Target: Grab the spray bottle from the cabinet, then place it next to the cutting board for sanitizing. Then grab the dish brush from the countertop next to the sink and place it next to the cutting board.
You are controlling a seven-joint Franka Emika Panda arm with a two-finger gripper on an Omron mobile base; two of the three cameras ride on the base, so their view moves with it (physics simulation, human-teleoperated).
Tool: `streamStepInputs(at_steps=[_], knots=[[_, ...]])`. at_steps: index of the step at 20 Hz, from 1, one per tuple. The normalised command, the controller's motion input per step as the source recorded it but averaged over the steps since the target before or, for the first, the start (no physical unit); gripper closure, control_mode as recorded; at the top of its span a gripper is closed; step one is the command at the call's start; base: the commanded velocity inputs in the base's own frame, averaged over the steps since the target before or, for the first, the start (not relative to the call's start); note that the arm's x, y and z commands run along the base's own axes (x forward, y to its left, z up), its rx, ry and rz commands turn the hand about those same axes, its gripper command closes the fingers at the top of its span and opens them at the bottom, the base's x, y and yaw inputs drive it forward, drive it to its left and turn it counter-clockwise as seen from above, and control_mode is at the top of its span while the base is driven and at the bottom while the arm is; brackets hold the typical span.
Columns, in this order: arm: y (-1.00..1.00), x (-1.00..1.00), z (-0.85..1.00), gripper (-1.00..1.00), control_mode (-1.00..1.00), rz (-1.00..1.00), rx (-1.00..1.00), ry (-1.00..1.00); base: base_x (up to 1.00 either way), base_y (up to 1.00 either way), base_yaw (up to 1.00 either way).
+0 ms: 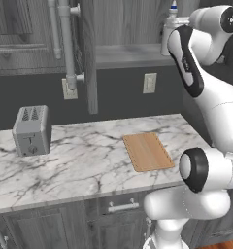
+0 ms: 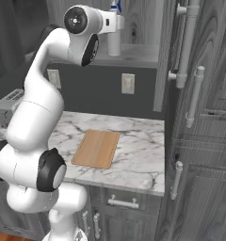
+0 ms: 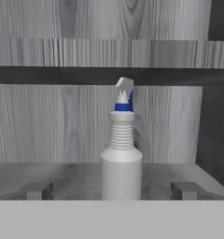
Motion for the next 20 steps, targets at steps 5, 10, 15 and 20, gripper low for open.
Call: streamStepInputs(at_steps=[5,10,15,20], knots=[[-0.02,0.44,0.0,-1.0,-1.0,0.0,0.0,0.06,0.0,0.0,0.0],[-0.06,0.47,0.0,-1.0,-1.0,0.0,0.0,0.04,0.0,0.0,0.0],[-0.11,0.09,-0.01,-1.0,-1.0,0.0,0.0,0.0,0.0,0.0,0.0],[-0.03,0.0,-0.17,-1.0,-1.0,0.0,0.0,0.0,0.0,0.0,0.0]])
